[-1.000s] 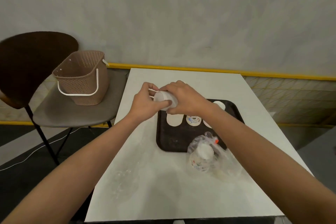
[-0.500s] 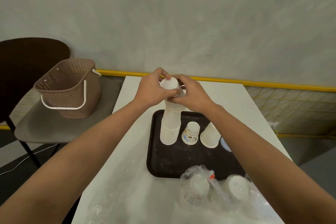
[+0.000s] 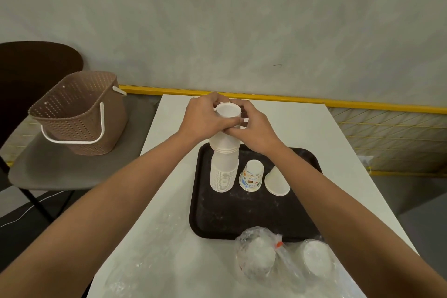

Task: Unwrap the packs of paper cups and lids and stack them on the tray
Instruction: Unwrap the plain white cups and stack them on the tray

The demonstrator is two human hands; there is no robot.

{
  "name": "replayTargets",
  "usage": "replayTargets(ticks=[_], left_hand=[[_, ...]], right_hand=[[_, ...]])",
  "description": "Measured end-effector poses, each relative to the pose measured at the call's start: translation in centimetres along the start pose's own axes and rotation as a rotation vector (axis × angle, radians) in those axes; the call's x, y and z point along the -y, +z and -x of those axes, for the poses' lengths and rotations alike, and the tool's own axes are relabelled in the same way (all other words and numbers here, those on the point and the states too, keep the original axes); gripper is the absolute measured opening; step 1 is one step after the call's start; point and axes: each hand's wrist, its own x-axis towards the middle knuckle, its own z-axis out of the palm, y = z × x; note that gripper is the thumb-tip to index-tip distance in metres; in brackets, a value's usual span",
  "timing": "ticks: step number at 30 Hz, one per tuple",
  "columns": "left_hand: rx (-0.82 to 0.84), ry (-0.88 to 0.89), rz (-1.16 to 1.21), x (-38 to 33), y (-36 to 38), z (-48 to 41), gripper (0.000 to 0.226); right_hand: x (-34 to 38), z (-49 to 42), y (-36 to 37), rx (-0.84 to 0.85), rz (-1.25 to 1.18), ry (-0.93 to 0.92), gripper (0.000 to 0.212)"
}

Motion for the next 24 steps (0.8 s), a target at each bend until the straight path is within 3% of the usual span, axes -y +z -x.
replayTargets(ticks=[24], left_hand=[[0.198,-0.092,-0.052,3.1,3.2,2.7,0.061]], right_hand=[[-3.9,2.1,2.8,0.094,0.084,0.178,0.069]])
